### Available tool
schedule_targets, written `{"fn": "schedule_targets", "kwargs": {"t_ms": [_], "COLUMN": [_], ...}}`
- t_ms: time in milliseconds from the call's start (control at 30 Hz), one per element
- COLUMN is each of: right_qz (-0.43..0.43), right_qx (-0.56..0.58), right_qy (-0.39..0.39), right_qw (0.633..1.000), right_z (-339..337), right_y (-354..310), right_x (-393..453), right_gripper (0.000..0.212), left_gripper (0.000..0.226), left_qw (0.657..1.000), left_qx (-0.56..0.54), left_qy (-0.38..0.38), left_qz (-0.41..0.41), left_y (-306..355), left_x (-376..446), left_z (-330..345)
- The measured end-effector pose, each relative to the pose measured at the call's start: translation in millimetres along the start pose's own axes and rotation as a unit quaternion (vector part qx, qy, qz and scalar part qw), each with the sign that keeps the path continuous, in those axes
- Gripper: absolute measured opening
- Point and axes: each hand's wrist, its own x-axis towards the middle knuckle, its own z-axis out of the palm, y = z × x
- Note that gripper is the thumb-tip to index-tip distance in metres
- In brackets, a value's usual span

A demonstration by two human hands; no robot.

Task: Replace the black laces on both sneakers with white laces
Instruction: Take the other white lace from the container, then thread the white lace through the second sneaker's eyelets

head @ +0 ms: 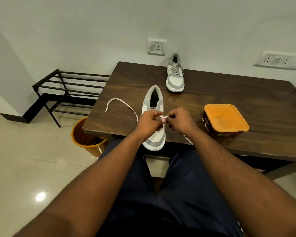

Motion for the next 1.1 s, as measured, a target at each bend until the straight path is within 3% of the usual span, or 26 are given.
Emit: {"fn": "schedule_targets", "kwargs": {"t_ms": [100, 167, 267, 333, 433, 533, 633, 700, 833, 933, 1033, 1100], "right_qz": [-0.002, 0.006, 0.043, 0.051, 0.037, 0.061, 0.078, 0.097, 0.125, 0.145, 0.156, 0.165], "right_qx": [-0.064, -0.103, -0.141, -0.187, -0.237, -0.203, -0.005, 0.157, 0.426, 0.541, 0.567, 0.552], "right_qy": [-0.015, -0.016, -0.007, -0.015, 0.008, 0.027, 0.042, 0.056, 0.073, 0.096, 0.124, 0.115], "right_qw": [0.998, 0.995, 0.989, 0.981, 0.971, 0.977, 0.996, 0.981, 0.893, 0.823, 0.799, 0.809], "right_z": [-6, -14, -26, -29, -23, -13, -1, 8, 18, 22, 28, 28], "right_y": [10, 21, 46, 55, 49, 38, 39, 38, 29, 22, 19, 17], "right_x": [-1, -1, 0, 1, 0, 1, 4, 1, -11, -12, -5, -1], "right_gripper": [0.012, 0.016, 0.013, 0.014, 0.022, 0.019, 0.008, 0.024, 0.018, 0.009, 0.027, 0.018], "left_gripper": [0.003, 0.006, 0.011, 0.011, 0.017, 0.029, 0.026, 0.03, 0.033, 0.033, 0.032, 0.029], "left_qw": [0.995, 0.982, 0.936, 0.917, 0.926, 0.915, 0.909, 0.91, 0.919, 0.944, 0.958, 0.963], "left_qx": [0.076, 0.113, 0.115, 0.129, 0.189, 0.327, 0.391, 0.404, 0.384, 0.312, 0.245, 0.214], "left_qy": [0.062, 0.151, 0.332, 0.373, 0.312, 0.235, 0.134, 0.088, 0.091, 0.107, 0.148, 0.163], "left_qz": [0.005, 0.0, -0.026, -0.063, -0.096, -0.028, 0.048, 0.026, -0.021, -0.015, -0.019, -0.021], "left_y": [-4, -6, -17, -26, -29, -20, -13, -17, -30, -42, -53, -59], "left_x": [3, 5, 6, 3, 4, 5, 9, 13, 18, 20, 20, 23], "left_z": [-14, -38, -89, -112, -109, -75, -34, -15, 3, 13, 17, 16]}}
